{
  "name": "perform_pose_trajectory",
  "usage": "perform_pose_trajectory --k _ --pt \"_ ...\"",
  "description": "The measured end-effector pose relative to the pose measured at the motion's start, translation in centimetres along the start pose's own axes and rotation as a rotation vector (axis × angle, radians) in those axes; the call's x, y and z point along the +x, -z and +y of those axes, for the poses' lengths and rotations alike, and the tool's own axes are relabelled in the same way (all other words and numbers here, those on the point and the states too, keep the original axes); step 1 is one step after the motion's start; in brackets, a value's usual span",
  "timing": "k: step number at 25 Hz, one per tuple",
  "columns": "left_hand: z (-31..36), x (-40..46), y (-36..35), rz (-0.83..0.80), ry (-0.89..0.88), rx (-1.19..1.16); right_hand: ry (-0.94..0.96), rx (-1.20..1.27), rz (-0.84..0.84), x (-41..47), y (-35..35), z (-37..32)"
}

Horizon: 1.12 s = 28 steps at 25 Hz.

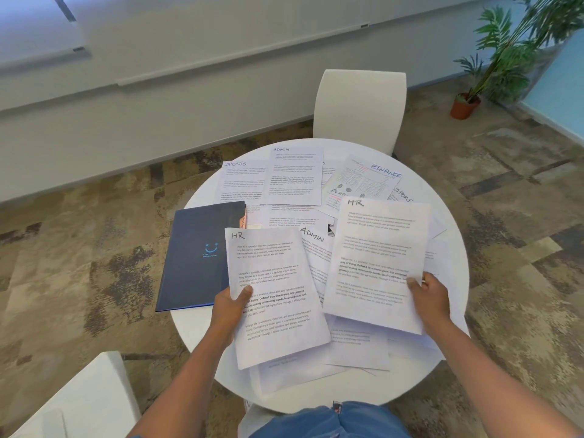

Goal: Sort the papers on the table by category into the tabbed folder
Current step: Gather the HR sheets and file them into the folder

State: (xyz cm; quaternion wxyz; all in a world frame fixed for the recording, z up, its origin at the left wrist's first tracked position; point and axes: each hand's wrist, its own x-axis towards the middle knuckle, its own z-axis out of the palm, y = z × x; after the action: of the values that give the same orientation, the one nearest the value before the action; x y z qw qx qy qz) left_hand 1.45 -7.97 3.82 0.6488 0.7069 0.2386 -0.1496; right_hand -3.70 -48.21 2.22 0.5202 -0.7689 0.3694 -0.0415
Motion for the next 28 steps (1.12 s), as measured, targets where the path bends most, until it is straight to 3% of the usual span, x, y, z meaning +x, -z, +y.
perform_pose_trajectory --k 10,17,28 --pt "0.9 -0.4 -2.3 -0.086 -0.038 -0.008 0.028 0.081 -0.202 -2.5 -4.2 -2.3" --pt "1.6 -1.0 -3.3 -0.175 -0.029 -0.078 0.106 -0.017 -0.347 -5.2 -6.2 -3.8" --pt "2.1 -2.1 -3.9 -0.185 -0.048 -0.055 0.142 0.003 -0.447 -6.4 -7.6 -3.8"
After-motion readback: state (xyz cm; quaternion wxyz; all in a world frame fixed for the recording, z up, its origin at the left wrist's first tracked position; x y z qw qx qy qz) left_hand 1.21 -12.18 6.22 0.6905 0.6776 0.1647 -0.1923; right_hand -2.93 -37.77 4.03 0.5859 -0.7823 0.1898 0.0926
